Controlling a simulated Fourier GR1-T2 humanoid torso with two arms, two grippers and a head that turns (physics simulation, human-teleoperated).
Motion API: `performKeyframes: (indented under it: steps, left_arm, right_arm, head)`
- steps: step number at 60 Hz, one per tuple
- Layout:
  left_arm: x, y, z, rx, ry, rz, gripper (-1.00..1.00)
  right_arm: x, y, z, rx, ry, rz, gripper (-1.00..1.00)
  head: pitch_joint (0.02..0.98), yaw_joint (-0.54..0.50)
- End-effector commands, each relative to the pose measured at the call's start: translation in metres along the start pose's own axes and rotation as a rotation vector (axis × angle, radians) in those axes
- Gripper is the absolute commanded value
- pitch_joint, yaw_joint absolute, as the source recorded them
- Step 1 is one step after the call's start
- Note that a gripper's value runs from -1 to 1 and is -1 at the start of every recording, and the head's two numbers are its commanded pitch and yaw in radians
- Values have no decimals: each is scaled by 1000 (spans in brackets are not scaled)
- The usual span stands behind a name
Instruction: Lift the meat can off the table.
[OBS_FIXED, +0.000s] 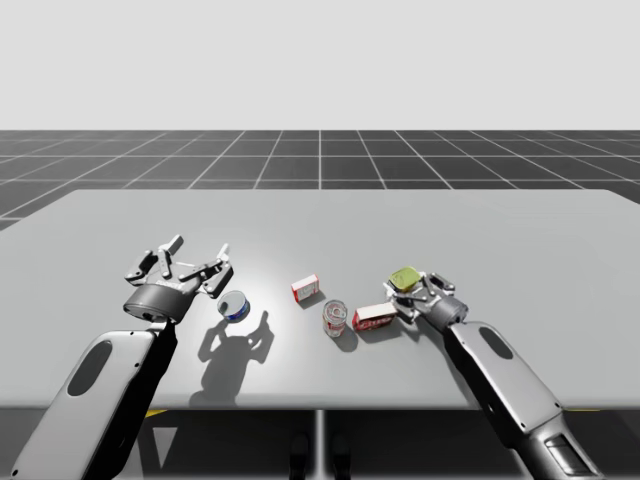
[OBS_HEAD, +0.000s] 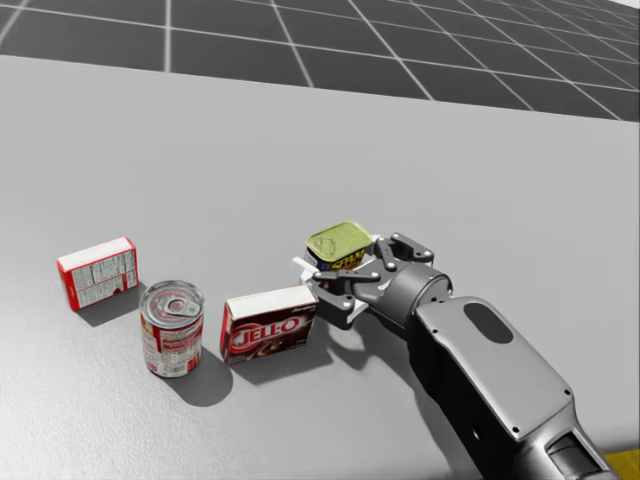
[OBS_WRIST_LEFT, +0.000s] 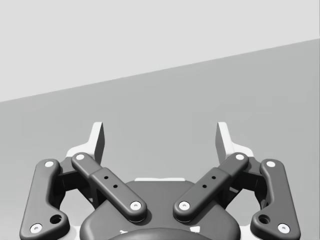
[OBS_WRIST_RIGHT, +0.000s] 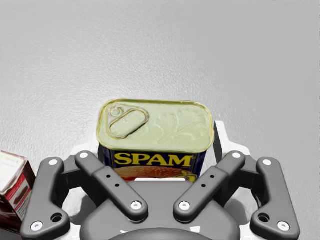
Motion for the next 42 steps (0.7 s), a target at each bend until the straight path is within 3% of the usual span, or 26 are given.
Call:
performKeyframes:
  steps: [1,2,3,4,5,6,9,11,14,20,42]
  left_arm:
    - [0,-1,0,-2,1,-3,-1000]
    - [0,-1,0,-2,1,-3,-1000]
    - [0,-1,0,-2,1,-3,-1000]
    - [0,-1,0,-2,0,-3,-1000]
    - [0,-1,0,-2,0,-3,-1000]
    - [0,-1,0,-2,0,-3,-1000]
    - [0,-1,0,-1,0,-3,-1000]
    - [0,-1,0,-2,0,-3,-1000]
    - [0,-1,0,-2,-1,-3,-1000]
    - [-1,-1,0,-3,0,-4,-1000]
    - [-1,-1,1,1,-1,-6,-1000]
  right_arm:
    - [2,-5,-1,-50,22,27,-599]
    - [1,-5,0,-73,18,43,-140]
    - [0,-5,1,-85,20,40,89]
    - [0,-5,0,-77,32,17,633]
    - [-1,-5,2,-58,57,6,884]
    - [-1,-5,3,-53,70,6,981]
    - [-3,-5,3,-58,70,12,1000]
    - [-4,-4,4,-49,89,-2,1000]
    - [-6,-5,4,-57,78,16,1000]
    - [-5,-5,4,-56,84,6,1000]
    - [-5,-8,5,-70,65,17,1000]
  head:
    - [755,-313]
    - [755,-313]
    - [755,-313]
    - [755,-313]
    - [754,-314]
    - [753,-315]
    - [752,-317]
    - [750,-319]
    - [746,-322]
    - [710,-329]
    - [480,-353]
